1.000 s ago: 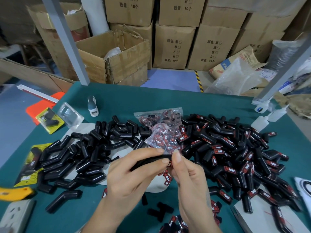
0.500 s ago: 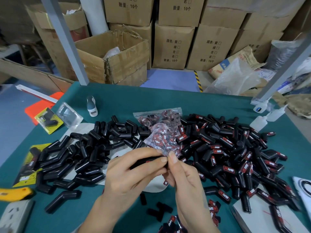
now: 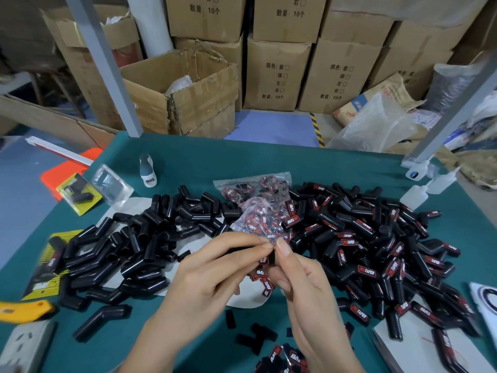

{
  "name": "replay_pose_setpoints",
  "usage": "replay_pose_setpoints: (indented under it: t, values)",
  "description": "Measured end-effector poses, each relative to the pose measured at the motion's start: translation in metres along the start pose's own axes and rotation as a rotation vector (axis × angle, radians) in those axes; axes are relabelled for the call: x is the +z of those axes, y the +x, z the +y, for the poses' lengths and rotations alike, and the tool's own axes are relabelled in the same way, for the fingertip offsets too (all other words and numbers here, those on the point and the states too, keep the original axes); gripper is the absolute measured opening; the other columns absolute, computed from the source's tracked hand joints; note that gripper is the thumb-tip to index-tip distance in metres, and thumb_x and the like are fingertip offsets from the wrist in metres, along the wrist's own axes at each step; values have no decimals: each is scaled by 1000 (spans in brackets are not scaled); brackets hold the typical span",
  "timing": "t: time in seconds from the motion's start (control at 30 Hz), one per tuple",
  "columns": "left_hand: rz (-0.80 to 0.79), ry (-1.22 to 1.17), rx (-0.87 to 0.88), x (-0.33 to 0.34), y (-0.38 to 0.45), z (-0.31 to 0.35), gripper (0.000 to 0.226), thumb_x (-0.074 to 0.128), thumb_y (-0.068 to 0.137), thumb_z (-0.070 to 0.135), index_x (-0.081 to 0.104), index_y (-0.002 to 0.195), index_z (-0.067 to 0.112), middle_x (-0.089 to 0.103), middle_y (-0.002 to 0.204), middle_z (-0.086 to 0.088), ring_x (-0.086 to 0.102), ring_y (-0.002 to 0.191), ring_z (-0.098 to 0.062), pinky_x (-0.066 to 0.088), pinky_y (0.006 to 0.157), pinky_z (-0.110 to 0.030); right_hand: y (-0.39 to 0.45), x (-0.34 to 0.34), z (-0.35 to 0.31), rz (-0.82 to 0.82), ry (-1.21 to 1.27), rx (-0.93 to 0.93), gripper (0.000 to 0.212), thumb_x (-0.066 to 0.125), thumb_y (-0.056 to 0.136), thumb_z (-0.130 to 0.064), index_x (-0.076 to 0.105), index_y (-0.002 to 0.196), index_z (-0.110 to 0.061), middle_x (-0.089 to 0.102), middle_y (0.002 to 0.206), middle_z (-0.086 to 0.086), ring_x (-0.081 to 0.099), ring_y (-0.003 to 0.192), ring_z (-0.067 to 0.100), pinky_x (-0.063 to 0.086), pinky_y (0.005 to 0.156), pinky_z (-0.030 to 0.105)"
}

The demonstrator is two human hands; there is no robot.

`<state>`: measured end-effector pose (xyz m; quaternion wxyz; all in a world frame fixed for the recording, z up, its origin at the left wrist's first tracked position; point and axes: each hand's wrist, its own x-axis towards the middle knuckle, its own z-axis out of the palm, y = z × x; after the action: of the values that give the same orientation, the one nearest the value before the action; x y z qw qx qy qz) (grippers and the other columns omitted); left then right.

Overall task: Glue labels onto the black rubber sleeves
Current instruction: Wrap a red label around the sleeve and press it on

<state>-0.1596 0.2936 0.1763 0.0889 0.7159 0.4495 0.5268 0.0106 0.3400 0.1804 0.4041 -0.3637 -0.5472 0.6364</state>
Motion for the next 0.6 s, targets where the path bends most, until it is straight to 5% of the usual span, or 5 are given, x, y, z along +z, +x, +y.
replay_pose_setpoints:
  t: [0.13,0.43,0.6]
  values:
    - [-45,-56,-71,0,2,0,31,51,112,15,70,136,12,61,135,0,68,97,-23,55,59,-21,2,-1,1,-8,0,-5,56,56,93,-63,32,57,-28,19,61,-7,20,59,14,19,59,26]
    - [-124,-66,-104,-7,0,0,40,44,110,8,63,144,18,54,134,3,65,82,-13,56,63,-21,2,-2,1,-40,-11,-3,61,57,91,-74,34,56,-30,18,63,-1,20,63,19,18,64,31]
    - [-167,-65,-95,-12,1,3,46,42,108,5,59,147,22,50,138,7,64,88,-4,54,69,-17,4,-6,6,-137,-26,-68,50,59,97,-62,51,58,-32,36,58,-10,36,60,9,30,65,15]
